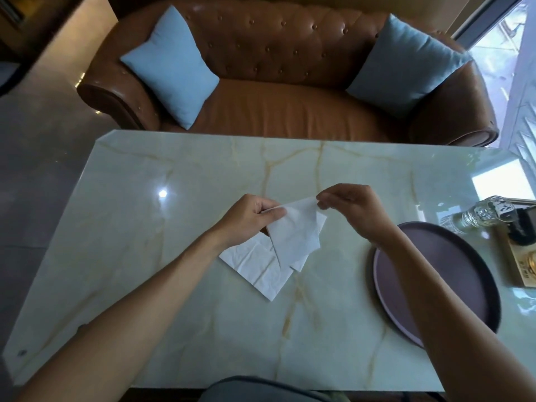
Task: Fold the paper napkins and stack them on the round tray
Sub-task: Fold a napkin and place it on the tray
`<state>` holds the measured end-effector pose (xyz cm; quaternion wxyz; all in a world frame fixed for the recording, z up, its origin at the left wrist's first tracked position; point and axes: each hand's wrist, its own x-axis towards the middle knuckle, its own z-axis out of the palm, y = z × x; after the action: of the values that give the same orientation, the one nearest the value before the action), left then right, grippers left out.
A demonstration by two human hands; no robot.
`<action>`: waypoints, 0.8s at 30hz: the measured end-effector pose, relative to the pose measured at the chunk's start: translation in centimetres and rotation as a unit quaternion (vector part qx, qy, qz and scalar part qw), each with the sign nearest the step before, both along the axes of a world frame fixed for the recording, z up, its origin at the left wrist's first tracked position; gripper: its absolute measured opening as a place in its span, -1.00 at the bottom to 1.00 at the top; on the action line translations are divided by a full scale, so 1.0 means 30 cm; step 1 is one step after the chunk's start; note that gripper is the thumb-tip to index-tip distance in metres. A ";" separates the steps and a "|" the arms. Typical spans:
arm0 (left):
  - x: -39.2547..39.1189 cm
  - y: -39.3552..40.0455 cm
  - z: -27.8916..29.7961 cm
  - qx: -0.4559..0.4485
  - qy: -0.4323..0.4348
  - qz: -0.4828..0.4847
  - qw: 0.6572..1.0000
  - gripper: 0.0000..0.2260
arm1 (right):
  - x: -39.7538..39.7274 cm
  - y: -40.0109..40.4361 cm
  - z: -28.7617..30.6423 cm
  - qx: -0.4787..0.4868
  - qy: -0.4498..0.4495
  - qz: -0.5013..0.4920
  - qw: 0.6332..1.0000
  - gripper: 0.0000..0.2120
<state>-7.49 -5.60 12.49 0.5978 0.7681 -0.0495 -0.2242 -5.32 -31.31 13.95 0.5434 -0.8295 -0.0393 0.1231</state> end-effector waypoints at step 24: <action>-0.033 -0.135 -0.119 -0.100 0.137 0.084 0.982 -0.82 | -0.134 0.087 -0.028 0.201 0.222 -0.118 0.947 -0.64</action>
<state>-8.49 -9.66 8.92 0.6895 0.6678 0.0756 -0.2701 -9.35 -28.69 13.12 0.7043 -0.6537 0.1565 0.2285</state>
